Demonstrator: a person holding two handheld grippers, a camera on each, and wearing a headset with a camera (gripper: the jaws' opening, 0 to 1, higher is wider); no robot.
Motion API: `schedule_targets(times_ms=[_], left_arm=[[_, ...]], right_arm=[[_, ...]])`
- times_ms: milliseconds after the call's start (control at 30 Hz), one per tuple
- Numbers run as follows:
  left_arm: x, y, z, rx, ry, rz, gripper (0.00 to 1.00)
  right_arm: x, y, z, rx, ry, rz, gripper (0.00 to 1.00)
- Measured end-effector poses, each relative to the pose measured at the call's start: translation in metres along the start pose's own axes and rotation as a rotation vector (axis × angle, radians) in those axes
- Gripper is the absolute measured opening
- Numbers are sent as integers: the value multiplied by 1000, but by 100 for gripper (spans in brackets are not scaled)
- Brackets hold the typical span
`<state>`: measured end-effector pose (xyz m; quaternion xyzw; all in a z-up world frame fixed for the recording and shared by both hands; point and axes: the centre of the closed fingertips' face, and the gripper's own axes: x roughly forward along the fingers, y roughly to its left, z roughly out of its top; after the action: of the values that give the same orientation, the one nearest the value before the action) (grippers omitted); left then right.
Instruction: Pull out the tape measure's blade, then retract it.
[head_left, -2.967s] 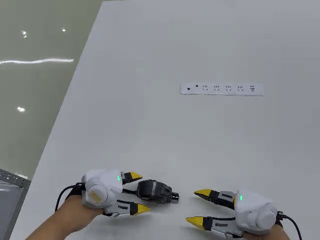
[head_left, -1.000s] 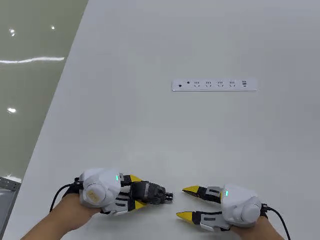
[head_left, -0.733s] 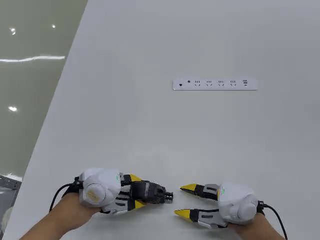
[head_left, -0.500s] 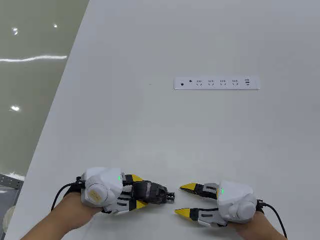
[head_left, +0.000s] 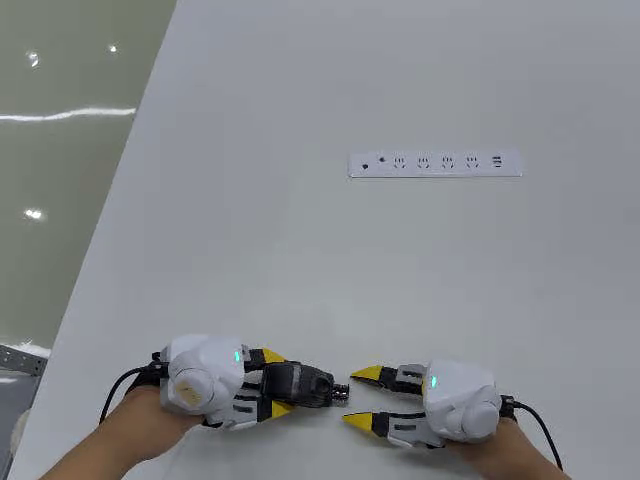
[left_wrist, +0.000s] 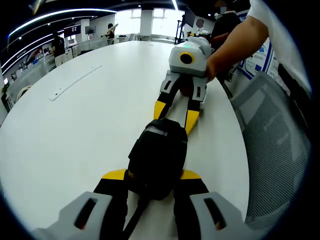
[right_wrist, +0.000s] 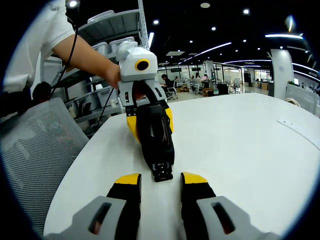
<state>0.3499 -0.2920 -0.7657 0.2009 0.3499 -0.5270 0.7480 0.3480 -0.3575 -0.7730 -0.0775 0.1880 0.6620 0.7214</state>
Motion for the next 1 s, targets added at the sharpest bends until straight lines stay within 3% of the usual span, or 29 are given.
schedule_targets(times_ms=[1000], left_arm=[[1, 0, -1, 7, 6, -1, 31]], right_arm=[[8, -3, 0, -46, 15, 9, 16]])
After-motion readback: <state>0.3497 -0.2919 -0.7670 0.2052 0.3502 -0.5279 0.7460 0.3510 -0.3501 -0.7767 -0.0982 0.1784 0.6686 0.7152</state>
